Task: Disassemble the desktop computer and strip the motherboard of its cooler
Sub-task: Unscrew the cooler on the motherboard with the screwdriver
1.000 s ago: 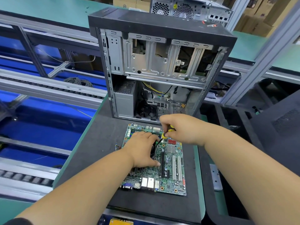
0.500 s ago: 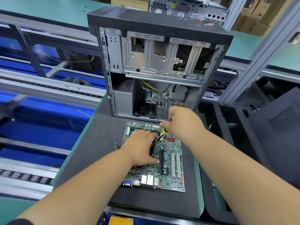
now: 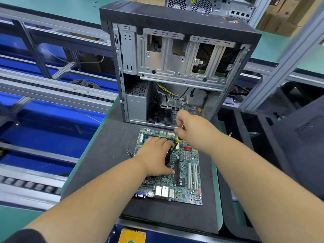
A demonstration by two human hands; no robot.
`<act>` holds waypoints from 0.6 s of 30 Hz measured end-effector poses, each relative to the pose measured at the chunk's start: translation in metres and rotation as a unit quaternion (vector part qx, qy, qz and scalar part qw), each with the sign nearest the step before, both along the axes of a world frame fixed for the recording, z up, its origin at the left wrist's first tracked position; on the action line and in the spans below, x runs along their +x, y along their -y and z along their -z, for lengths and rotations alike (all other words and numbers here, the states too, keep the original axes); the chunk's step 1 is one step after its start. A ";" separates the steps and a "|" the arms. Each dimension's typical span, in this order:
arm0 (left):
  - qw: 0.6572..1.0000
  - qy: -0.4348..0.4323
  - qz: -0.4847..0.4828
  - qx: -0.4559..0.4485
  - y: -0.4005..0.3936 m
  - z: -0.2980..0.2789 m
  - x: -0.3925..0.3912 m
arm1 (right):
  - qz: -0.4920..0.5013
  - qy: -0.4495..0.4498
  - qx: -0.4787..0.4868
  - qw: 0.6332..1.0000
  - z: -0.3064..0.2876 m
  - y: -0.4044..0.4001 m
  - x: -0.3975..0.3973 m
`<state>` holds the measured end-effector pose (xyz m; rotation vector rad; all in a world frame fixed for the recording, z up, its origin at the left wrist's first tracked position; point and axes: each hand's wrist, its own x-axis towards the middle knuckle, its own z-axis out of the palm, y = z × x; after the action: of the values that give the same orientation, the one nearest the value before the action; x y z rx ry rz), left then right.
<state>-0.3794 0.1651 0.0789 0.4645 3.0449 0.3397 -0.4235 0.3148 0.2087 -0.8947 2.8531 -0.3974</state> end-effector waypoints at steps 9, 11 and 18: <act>0.990 -0.060 -0.015 0.131 0.012 -0.009 0.014 | -0.054 0.023 -0.008 0.998 -0.004 -0.017 -0.017; 0.969 -0.079 -0.078 0.221 0.024 -0.005 0.025 | 0.022 0.033 -0.102 0.994 0.002 -0.020 -0.012; 0.933 -0.060 -0.154 0.320 0.050 0.016 0.056 | 0.121 0.036 -0.374 0.919 0.012 -0.008 0.025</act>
<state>-0.3233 0.1149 0.0628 0.0068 3.0506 1.3825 -0.3989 0.3233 0.1969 -0.5663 2.7385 -1.5803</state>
